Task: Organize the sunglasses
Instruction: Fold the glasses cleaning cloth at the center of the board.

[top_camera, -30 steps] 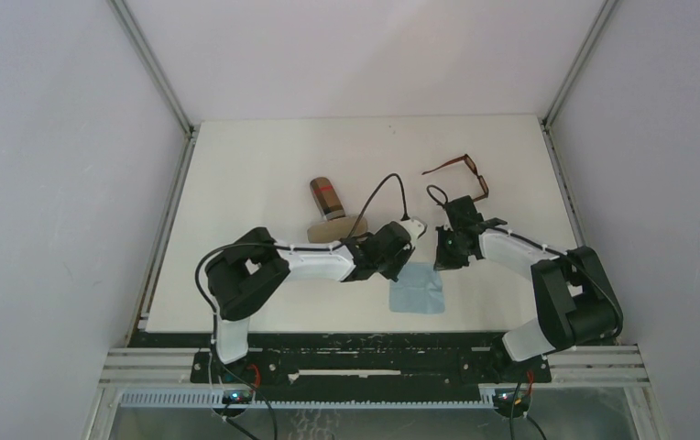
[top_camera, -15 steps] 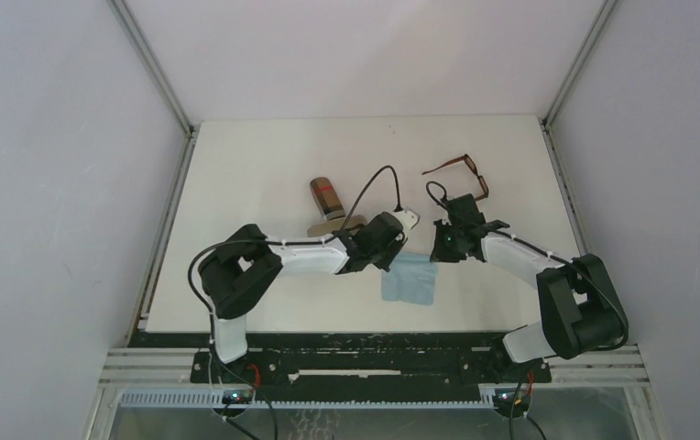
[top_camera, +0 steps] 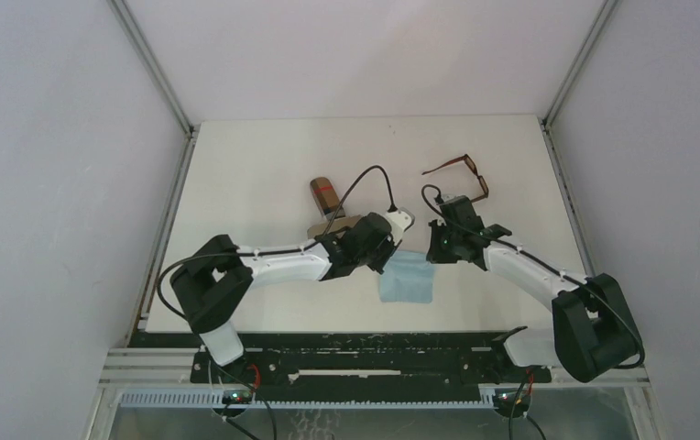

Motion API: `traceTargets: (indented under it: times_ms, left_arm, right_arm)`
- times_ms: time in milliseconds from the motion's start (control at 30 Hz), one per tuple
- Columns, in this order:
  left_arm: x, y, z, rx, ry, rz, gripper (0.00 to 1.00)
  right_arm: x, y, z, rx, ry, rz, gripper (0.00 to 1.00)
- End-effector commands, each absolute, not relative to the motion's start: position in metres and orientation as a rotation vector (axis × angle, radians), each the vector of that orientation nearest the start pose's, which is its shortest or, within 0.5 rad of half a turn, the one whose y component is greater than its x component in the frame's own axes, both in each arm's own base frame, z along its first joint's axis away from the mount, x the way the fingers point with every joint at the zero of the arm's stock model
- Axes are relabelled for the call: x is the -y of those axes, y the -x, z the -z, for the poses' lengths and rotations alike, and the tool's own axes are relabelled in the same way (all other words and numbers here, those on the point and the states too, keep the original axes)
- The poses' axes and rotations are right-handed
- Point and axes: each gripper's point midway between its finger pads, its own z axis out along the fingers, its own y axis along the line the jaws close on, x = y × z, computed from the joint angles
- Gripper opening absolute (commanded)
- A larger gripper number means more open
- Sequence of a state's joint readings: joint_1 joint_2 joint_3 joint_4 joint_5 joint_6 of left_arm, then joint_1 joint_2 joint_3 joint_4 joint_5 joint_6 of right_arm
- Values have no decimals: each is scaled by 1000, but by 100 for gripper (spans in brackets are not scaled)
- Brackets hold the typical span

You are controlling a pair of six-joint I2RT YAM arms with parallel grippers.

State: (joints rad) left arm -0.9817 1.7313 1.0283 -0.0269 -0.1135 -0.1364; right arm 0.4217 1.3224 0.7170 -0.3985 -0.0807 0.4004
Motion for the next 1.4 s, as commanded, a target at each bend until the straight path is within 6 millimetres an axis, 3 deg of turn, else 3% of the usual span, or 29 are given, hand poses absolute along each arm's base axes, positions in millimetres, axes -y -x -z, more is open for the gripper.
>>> traceTargets:
  times_ms: [0,200,500,800,1367]
  left_arm:
    - [364,-248,-80,-2079,-938,494,0]
    - [360,-241,-72,-2073,-943,495,0]
    - [364,-237,-81,-2029,-928,522,0]
    - [368,-219,-71,-2028,-977,562,0]
    - [362,-181,-67,-2044,-976,699,27]
  right_arm:
    - [-149,-246,-58,-2597,92,-368,0]
    - [-152,-235,-52,-2599,110,-339,0]
    - [-154,-226,-49,-2603,152,-294,0]
    - [-150,-217,-46,-2606,159,-281,3]
    - [-165,-181,-45,-2655,220,-498,21]
